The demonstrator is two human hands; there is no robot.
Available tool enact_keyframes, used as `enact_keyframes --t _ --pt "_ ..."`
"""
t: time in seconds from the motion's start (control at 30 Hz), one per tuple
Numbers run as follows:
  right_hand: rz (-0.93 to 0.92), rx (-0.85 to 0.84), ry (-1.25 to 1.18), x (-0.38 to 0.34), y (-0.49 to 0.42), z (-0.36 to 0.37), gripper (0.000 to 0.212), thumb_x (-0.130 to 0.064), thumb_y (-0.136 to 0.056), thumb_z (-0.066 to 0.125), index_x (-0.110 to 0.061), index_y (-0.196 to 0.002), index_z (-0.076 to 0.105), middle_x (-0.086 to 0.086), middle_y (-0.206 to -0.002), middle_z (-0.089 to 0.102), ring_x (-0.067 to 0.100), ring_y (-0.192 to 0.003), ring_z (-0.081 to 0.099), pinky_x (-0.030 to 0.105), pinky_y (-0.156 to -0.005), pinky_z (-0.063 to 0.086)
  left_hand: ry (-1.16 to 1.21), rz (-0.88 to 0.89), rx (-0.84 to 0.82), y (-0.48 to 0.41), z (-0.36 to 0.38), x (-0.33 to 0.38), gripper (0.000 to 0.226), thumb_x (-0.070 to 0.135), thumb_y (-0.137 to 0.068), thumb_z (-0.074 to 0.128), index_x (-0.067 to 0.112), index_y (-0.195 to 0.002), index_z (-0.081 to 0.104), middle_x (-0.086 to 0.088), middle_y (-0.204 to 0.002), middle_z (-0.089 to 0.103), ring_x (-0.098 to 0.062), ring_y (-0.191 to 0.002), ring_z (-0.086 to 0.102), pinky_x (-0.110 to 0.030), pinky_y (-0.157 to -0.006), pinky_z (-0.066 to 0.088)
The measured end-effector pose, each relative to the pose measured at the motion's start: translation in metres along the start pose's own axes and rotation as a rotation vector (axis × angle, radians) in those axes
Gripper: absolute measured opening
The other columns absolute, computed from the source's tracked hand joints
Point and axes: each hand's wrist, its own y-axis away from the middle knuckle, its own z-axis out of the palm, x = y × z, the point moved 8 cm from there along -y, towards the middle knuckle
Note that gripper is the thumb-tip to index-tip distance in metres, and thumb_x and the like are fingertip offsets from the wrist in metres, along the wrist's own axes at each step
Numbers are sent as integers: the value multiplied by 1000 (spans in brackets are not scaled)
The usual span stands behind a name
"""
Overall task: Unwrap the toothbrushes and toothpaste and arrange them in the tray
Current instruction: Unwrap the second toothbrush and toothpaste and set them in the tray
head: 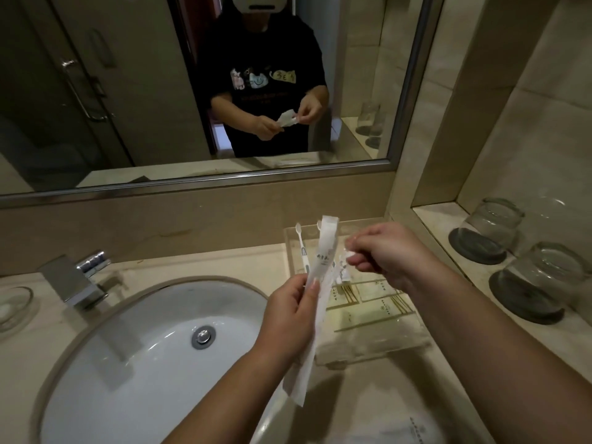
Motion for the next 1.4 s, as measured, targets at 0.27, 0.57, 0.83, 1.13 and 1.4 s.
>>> enact_keyframes --t 0.27,0.57,0.83,1.13,1.4 --pt "-152 -155 8 -2 2 30 36 -42 -72 68 -11 -90 66 7 -61 63 9 -39 52 20 -36 40 188 -102 -89 12 -3 -7 26 23 -88 60 30 -65 71 9 -54 66 -3 -48 58 -16 -47 43" --pt "-84 -202 31 5 0 25 21 4 -77 67 -6 -66 53 4 -46 58 9 -39 55 18 -39 47 141 -190 -273 17 0 -21 18 16 -78 73 22 -62 72 6 -49 62 -6 -44 54 -17 -46 43" --pt "-52 -246 25 19 12 13 12 5 -77 66 -2 -85 61 9 -66 71 13 -59 70 17 -45 50 171 -323 -220 15 -23 -37 22 19 -78 72 16 -57 70 3 -50 62 -9 -43 55 -16 -45 43" --pt "-166 -76 316 -1 6 1 6 -2 -78 68 -5 -76 65 2 -71 69 7 -42 58 18 -36 40 -132 -234 -323 12 -13 -28 16 25 -73 78 11 -74 69 5 -56 60 -5 -47 53 -14 -47 41" --pt "-30 -236 290 16 -2 1 23 -9 -74 73 -7 -97 68 9 -81 71 9 -58 64 17 -46 45 -205 -175 -416 11 -10 -24 15 25 -73 78 17 -67 67 12 -48 57 -3 -45 52 -14 -48 42"
